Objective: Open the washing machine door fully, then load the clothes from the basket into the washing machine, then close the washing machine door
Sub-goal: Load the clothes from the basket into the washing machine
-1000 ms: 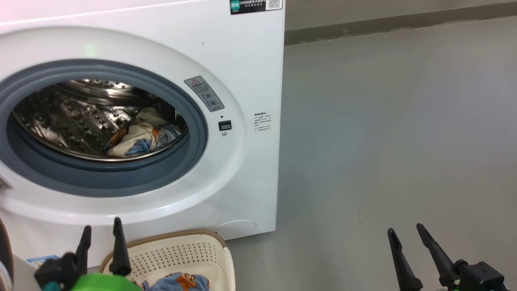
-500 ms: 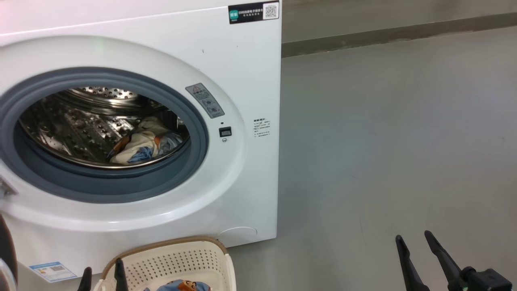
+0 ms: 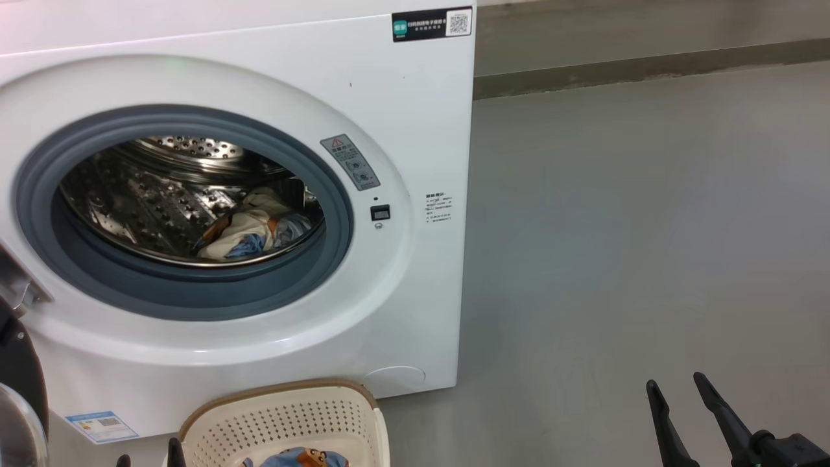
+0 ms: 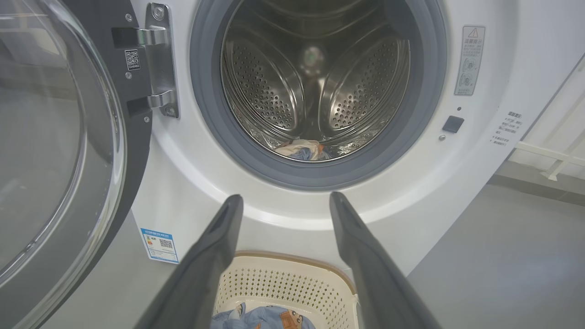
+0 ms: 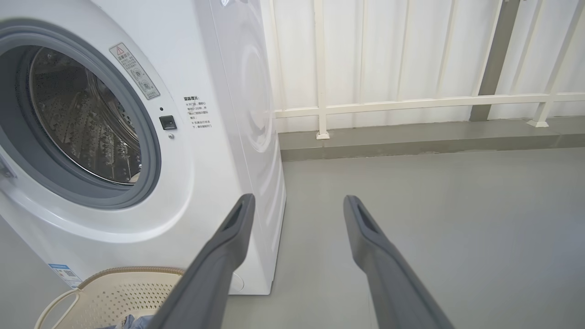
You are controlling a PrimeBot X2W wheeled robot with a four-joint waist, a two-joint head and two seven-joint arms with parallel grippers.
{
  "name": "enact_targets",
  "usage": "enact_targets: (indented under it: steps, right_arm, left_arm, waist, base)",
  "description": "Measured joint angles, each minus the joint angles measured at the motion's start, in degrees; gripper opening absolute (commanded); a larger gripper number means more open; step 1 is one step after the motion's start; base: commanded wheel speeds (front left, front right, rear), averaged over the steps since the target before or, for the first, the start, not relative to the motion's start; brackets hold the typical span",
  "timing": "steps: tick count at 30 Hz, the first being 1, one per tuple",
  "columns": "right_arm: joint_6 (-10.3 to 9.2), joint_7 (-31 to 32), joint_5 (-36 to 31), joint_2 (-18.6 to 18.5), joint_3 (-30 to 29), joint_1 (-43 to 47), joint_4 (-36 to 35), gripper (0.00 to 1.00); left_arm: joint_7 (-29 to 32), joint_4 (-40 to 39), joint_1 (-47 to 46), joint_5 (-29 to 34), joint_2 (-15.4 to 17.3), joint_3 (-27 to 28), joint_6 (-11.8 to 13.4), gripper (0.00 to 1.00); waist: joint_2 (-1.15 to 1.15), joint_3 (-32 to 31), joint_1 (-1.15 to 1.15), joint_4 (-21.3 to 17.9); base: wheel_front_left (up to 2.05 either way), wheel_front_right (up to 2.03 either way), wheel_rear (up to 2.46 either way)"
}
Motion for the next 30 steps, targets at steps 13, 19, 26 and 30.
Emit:
enact_targets:
  steps: [13,19,26,30]
  right_arm:
    - [0.01,0.00,0.00,0.21,0.31,0.00,-0.07,1.00]
    - [0.01,0.00,0.00,0.42,0.45,-0.01,-0.08,1.00]
    - [0.01,0.00,0.00,0.66,0.77,-0.03,-0.14,1.00]
    - [0.01,0.00,0.01,0.94,1.37,-0.29,-0.14,1.00]
  left_arm:
    - [0.00,-0.36,0.00,-0.74,0.00,0.49,0.01,1.00]
    - [0.00,0.51,0.01,-1.47,0.04,-0.36,0.27,1.00]
    - [0.00,4.90,-0.10,-2.67,0.13,-3.07,1.47,1.00]
    - [1.32,8.78,-1.54,-2.59,0.16,-4.00,1.52,1.00]
  waist:
    - [0.00,1.04,0.00,-0.21]
    - [0.00,1.63,0.00,-0.67]
    - [0.00,3.00,0.00,-1.11]
    - [0.00,4.26,0.00,-1.45]
  base:
    - [0.00,0.00,0.00]
    - [0.00,0.00,0.00]
    - [0.00,0.00,0.00]
    - [0.00,0.00,0.00]
